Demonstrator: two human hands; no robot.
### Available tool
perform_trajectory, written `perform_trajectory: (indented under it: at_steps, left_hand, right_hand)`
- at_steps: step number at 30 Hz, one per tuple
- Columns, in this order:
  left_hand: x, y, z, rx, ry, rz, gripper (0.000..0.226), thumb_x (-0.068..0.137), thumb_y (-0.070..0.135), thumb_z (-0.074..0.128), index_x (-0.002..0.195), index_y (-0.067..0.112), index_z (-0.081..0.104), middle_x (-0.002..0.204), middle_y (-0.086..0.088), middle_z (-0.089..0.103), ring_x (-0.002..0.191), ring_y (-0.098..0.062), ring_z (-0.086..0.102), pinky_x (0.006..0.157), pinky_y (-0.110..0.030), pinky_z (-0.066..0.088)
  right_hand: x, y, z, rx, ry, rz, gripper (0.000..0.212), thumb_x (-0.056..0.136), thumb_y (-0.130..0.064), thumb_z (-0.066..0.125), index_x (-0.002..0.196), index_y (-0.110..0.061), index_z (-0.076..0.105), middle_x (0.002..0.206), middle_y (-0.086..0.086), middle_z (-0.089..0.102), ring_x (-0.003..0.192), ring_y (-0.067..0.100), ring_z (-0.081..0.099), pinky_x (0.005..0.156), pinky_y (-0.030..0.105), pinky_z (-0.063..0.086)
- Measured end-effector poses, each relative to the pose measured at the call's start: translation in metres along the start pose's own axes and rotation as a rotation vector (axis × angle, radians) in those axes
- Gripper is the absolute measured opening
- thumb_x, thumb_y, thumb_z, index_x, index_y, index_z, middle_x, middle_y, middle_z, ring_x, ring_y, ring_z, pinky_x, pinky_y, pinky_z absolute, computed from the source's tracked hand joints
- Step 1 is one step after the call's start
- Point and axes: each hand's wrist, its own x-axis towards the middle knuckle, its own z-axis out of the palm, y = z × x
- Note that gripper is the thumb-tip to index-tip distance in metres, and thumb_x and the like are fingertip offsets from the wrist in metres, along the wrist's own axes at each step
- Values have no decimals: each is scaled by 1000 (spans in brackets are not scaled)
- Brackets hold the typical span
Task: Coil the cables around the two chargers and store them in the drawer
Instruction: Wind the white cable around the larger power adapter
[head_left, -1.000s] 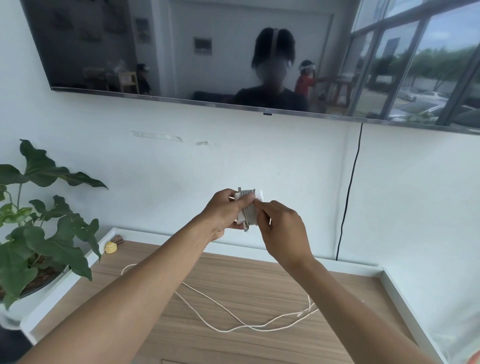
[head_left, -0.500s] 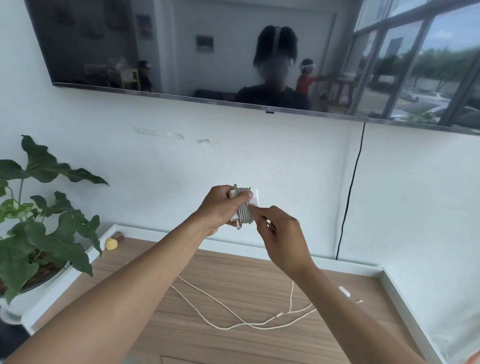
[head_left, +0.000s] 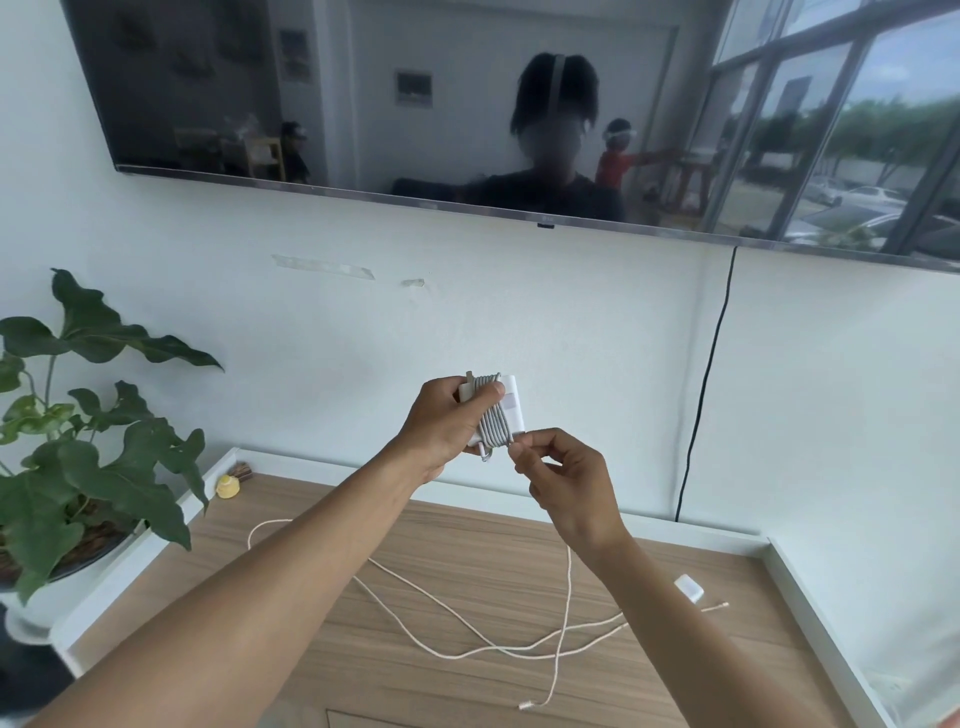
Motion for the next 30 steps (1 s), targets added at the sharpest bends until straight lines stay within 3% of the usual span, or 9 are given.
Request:
perform_trajectory:
  at_steps: [9,12,14,17,19,24,26,28,30]
  left_hand:
    - [-6,10,-8,-50,-143,13,20,94,21,60,90,3,65,74,-9,58,58,-23,58,49,-30,50]
    - [-10,12,-8,100,-327,38,17,93,20,61,92,3,64,79,-6,60,72,-26,64,60,-41,56]
    - [-11,10,-10,224,-393,47,26,93,23,62,101,-2,61,85,-9,63,79,-27,68,68,-49,57]
    - [-14,9,-16,276,-458,18,30,93,24,62,107,-3,60,88,-14,63,75,-27,69,57,-38,55]
    - [-17,9,-16,325,-485,12,27,93,25,62,106,1,62,86,-11,61,73,-25,64,60,-37,51]
    - [-17,12,-14,531,-496,77,26,92,31,63,97,5,61,72,3,56,62,-13,53,54,-23,44]
    - [-16,13,-16,599,-512,71,19,90,34,65,85,17,59,63,12,53,54,-9,49,49,-18,40]
    - [-15,10,-16,715,-476,98,20,89,41,64,81,26,54,65,12,52,54,-9,49,48,-16,37]
    - [-16,4,-14,770,-409,130,24,90,45,60,88,22,53,73,8,56,59,-14,55,50,-21,41]
  right_hand:
    - [8,6,-15,-167,-40,76,17,89,-31,65,78,-19,72,58,-9,54,43,8,35,44,14,32]
    - [15,5,-21,-285,-66,61,38,93,-19,59,57,-32,65,52,-11,51,42,3,38,46,14,32]
    - [21,-2,-24,-387,-122,89,44,93,-14,55,52,-30,60,54,-11,52,44,5,41,46,16,34]
    - [32,-17,-28,-393,-218,200,40,91,-14,56,53,-22,59,55,-4,48,45,9,36,45,20,27]
    - [38,-27,-30,-431,-276,268,38,88,-14,58,51,-19,56,54,-2,44,47,11,31,46,22,24]
    - [43,-37,-32,-407,-337,436,23,89,-15,58,66,-13,62,60,-1,45,48,10,30,44,19,24]
    - [42,-41,-33,-323,-336,509,13,88,-16,62,76,-12,65,61,-1,44,49,10,29,44,20,22]
    - [43,-48,-31,-325,-301,518,10,86,-14,63,84,-8,70,62,-1,44,51,11,30,46,20,23]
    - [42,-54,-26,-384,-249,441,13,86,-11,63,88,-2,73,63,1,45,52,13,32,45,20,25]
